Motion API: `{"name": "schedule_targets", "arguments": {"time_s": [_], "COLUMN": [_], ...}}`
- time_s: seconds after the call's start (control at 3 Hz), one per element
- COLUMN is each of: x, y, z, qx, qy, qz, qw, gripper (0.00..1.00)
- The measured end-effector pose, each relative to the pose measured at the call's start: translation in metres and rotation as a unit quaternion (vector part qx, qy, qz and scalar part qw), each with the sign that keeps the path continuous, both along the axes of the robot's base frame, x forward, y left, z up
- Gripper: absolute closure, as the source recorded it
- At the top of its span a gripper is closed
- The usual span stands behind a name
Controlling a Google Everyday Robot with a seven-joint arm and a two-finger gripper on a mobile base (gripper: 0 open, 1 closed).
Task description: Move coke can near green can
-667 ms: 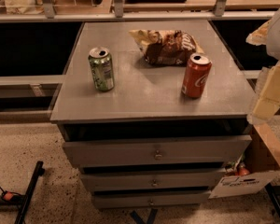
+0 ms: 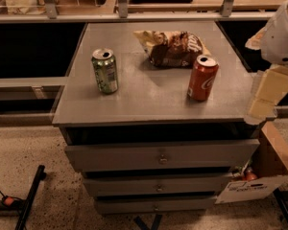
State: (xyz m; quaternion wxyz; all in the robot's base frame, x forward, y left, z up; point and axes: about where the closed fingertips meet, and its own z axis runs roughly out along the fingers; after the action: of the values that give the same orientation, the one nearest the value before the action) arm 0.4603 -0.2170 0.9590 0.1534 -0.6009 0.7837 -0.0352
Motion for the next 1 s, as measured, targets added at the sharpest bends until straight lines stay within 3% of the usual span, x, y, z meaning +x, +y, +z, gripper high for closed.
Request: {"name": "schedule_targets", "arguments": {"time_s": [0.67,1.0], "x": [0.069,0.097], "y": [0.001,0.005], "z": [-0.030,-0.032], "qx": [0.045,0.088], "qy": [-0.017,-0.041], "qz": [-0.007,-0.004], "qw": [0.9988,0.9953], "gripper": [0.00,0.00]}}
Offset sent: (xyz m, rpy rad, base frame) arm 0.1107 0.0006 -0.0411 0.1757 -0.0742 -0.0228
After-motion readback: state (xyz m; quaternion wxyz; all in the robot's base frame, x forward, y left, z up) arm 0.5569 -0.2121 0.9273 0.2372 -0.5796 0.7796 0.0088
